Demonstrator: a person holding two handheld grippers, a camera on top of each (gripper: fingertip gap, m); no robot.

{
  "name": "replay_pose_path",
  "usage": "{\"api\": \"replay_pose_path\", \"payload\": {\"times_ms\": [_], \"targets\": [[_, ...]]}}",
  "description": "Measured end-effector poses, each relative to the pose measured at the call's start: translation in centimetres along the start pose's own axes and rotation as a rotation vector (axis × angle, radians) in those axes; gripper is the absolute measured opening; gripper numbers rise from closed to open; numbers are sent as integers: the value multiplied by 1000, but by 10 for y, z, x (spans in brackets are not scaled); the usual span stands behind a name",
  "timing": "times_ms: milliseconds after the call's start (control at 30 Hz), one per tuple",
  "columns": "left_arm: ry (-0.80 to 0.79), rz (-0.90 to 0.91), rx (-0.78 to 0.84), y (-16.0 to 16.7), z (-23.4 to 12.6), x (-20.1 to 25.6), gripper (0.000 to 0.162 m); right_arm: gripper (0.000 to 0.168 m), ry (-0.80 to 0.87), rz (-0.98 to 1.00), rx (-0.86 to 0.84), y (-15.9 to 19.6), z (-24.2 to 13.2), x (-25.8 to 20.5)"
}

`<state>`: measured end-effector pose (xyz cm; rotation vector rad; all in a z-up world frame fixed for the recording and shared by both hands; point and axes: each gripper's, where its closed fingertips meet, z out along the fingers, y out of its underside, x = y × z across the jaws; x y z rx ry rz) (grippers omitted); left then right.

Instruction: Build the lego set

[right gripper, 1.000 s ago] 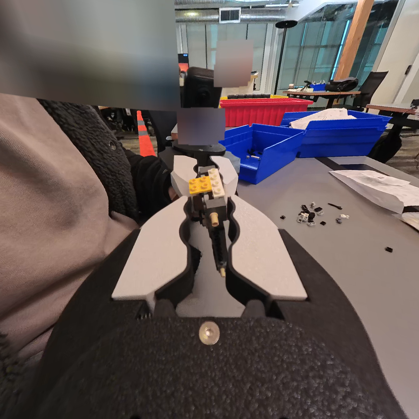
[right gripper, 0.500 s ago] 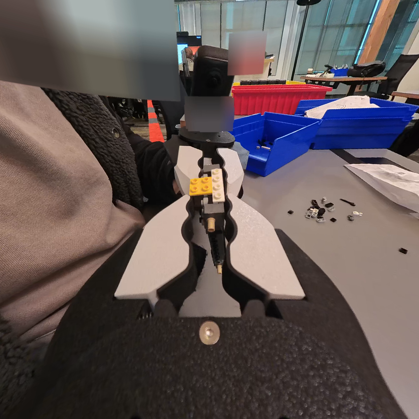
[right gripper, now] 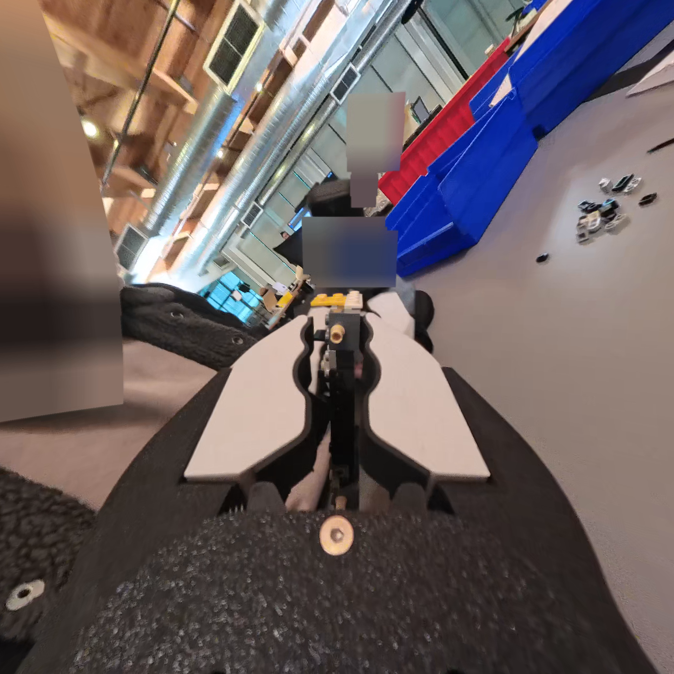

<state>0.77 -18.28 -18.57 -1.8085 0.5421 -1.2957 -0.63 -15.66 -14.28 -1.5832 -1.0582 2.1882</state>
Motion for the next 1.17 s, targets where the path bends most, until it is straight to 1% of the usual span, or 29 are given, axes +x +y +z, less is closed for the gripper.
{"api": "replay_pose_path", "payload": {"times_ms": [67,100,133,167,200,300,333,400,467,500,567,633,667,733,800,833,900,967,1000,1033,1067,1100,1167], "targets": [[34,-60,11,3,6,-1,46,23,-12,66,8,-2,6,1],[65,-85,15,2,8,2,41,23,-17,91,22,-5,8,3],[78,-90,18,0,8,4,26,23,-21,104,42,-8,10,4],[74,-86,19,-1,7,4,16,23,-7,110,62,-11,11,8],[63,-88,19,-3,6,1,15,17,-10,114,83,-14,11,10],[117,-169,1,-9,-2,2,14,19,-25,98,87,-19,8,10],[129,-186,-9,-10,-4,0,14,26,-23,75,63,-19,6,9],[142,-215,-35,-13,-10,-3,14,28,17,-3,-23,-19,-5,12],[175,-251,-80,-14,-16,-5,14,31,108,-82,-129,-19,-17,21],[196,-268,-105,-14,-17,-6,14,35,125,-90,-164,-19,-20,22],[232,-299,-162,-11,-16,-7,14,35,124,-44,-211,-18,-17,21],[271,-332,-220,-8,-13,-7,14,26,106,36,-231,-12,-10,24],[280,-340,-242,-7,-11,-8,14,17,82,80,-212,-10,-8,24],[278,-341,-256,-8,-11,-13,14,16,84,120,-145,-12,-10,31],[266,-358,-184,-18,-15,-22,14,15,107,154,-15,-18,-14,37],[266,-364,-138,-23,-18,-26,18,15,112,188,68,-22,-18,40],[249,-370,-53,-28,-21,-32,39,15,154,258,258,-32,-29,50],[269,-398,16,-31,-21,-33,44,15,196,313,430,-42,-41,61],[283,-421,41,-32,-19,-32,44,15,205,334,500,-46,-45,64],[292,-438,63,-35,-16,-32,40,15,210,338,556,-50,-46,66],[292,-453,90,-39,-14,-34,33,15,214,340,596,-53,-46,67],[288,-470,118,-44,-13,-37,21,15,216,340,630,-56,-44,67],[295,-510,153,-54,-15,-42,18,15,222,342,685,-63,-45,67]]}}
